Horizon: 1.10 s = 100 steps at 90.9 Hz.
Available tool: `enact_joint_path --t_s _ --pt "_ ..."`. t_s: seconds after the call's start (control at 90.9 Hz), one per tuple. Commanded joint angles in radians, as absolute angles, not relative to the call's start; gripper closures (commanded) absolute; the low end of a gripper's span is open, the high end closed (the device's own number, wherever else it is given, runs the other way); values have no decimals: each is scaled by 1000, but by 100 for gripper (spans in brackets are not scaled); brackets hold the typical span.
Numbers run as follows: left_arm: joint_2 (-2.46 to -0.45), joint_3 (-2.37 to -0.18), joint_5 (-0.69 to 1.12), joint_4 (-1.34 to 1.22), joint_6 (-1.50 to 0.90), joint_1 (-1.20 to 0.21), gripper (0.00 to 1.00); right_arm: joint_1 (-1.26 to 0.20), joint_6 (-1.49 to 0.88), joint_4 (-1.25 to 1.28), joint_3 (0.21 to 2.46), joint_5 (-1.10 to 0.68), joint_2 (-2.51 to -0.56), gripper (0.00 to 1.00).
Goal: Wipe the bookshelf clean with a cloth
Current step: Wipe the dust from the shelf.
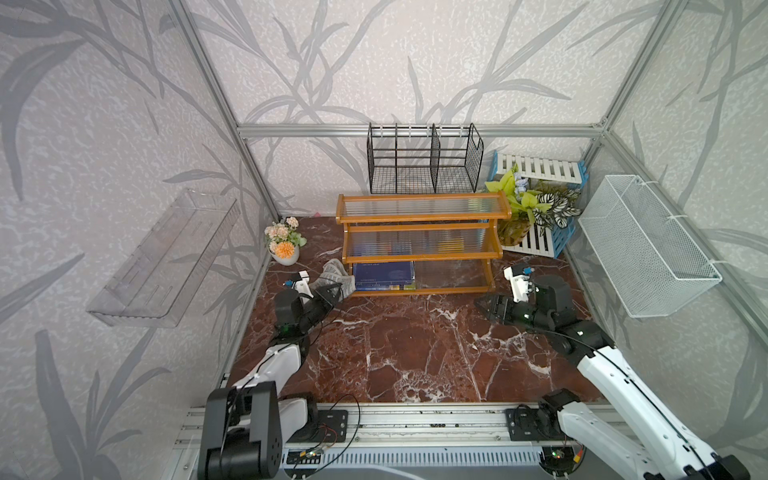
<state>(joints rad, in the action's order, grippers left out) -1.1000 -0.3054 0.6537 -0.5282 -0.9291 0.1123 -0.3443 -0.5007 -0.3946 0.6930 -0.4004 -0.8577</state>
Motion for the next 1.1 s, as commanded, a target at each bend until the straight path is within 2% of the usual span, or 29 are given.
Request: enact_joint_path --t_s 0.0,0.154,0.429,0.638,1.089 --pt "-1015 -311 591 -385 -876 41 82 -418 -485 -373 742 -345 -890 22" --pt "-935 -369 482 -266 -818 -77 82 -540 -485 -316 769 -296 -957 21" --pt "-947 -526 445 -140 -696 -86 82 -586 -488 -288 780 -314 -993 19" --pt "-1058 -653 476 -90 -582 -103 81 -586 -492 -288 773 -315 -979 18" --pt "-1315 -846 390 -71 -461 -143 78 -586 -488 -296 763 -293 -963 18"
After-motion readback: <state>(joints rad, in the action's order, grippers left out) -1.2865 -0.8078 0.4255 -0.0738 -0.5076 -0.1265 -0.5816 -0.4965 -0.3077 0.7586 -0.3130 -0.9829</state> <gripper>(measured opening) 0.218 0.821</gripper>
